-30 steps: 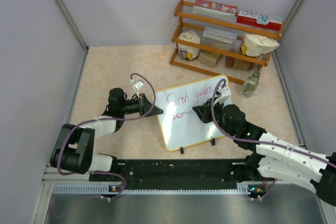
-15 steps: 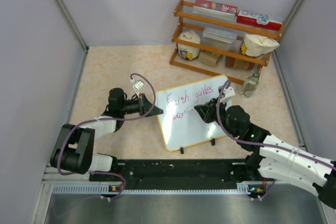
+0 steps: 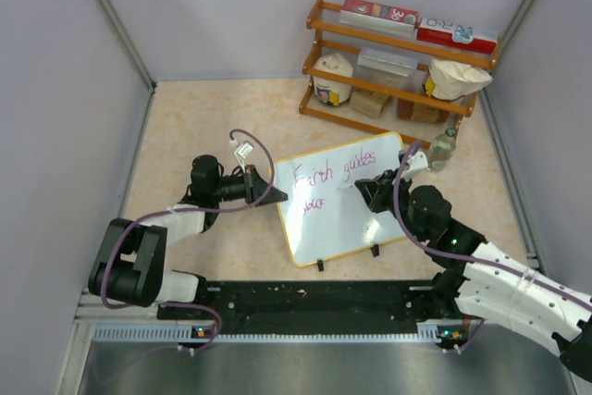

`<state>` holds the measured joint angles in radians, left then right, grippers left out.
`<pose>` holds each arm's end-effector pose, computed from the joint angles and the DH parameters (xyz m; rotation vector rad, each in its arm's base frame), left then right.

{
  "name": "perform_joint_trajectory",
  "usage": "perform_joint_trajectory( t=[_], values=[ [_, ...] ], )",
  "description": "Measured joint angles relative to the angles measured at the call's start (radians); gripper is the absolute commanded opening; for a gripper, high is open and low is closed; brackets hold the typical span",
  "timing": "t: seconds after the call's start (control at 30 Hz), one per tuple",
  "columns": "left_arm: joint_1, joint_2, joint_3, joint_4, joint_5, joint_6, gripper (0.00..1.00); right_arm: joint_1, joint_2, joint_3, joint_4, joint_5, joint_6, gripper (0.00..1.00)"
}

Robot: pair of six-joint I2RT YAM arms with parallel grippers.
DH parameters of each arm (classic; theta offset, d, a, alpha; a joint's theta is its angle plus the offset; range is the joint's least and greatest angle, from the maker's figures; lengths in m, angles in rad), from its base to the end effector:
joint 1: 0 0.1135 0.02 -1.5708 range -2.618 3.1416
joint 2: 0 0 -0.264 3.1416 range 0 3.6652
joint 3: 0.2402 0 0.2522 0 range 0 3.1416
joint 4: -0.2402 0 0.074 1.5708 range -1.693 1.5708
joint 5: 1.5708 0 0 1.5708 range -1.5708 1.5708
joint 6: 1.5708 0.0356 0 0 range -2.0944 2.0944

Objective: Write a sentence on the whiteboard

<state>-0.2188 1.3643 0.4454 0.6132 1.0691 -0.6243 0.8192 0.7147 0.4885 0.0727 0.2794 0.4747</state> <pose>0.2364 -0.0845 0.1861 0.4130 1.9693 -1.5508 0.1299 0.1246 0.2735 -0.0926 1.7692 0.7114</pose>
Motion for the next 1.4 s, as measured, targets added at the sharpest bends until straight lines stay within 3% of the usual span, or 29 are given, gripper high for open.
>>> perform_joint_trajectory(
  t=[1.4],
  values=[
    [0.000,0.002,0.000,0.000,-0.002,-0.001,0.00,-0.005,-0.027,-0.069,-0.036,-0.048,0.019,0.00]
  ],
)
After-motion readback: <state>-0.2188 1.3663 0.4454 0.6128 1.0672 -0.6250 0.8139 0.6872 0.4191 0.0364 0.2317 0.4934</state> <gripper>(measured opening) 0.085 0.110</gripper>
